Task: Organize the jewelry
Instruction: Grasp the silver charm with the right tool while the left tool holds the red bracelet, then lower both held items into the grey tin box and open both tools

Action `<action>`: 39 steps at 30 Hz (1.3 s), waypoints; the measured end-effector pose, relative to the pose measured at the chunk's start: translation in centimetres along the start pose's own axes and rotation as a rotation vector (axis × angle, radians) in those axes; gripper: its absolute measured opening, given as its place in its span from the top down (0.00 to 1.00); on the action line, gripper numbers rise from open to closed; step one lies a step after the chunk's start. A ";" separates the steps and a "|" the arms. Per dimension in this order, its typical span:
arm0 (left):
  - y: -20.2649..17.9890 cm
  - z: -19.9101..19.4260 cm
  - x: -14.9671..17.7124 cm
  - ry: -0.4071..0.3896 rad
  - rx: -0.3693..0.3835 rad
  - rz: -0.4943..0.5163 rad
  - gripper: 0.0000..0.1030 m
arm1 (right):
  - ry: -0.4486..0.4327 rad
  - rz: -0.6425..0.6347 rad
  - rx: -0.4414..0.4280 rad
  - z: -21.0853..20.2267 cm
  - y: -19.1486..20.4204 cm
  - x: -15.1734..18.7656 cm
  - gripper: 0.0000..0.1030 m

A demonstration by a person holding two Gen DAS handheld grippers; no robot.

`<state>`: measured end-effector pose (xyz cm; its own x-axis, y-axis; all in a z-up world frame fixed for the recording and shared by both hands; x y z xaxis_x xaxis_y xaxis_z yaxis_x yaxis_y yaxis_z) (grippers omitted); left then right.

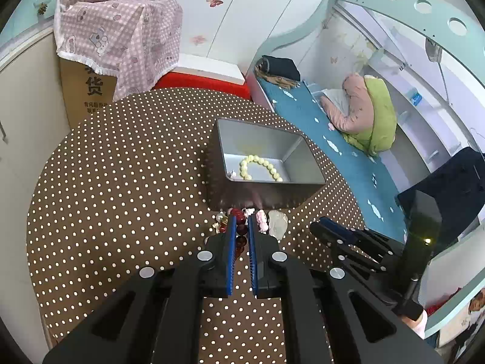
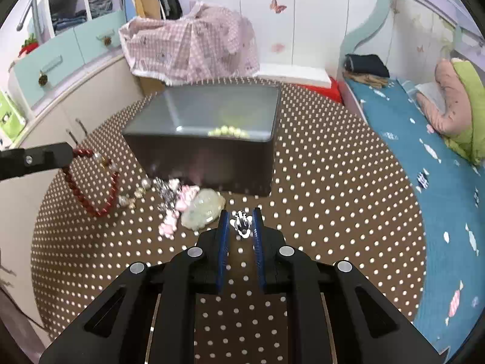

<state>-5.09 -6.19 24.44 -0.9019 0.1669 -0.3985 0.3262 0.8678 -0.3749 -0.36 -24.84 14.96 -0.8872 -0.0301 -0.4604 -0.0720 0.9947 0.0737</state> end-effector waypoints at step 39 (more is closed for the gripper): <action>-1.8 1.5 -9.4 -0.048 -0.050 -0.013 0.58 | -0.107 0.082 -0.072 -2.3 -0.2 -10.9 0.15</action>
<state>3.19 -9.98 27.61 -0.8910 0.1340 -0.4338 0.2991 0.8921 -0.3388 8.28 -24.98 22.00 -0.8379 0.0657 -0.5419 -0.0372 0.9836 0.1767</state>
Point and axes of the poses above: each gripper's, at about its wrist camera, not at the fingertips, and z roughly the way its jaws point, y to its left, x to its underside, the point moved 5 cm from there along z, roughly the way its jaws point, and after that the axes turned 13 degrees about y, right-handed, at the moved point
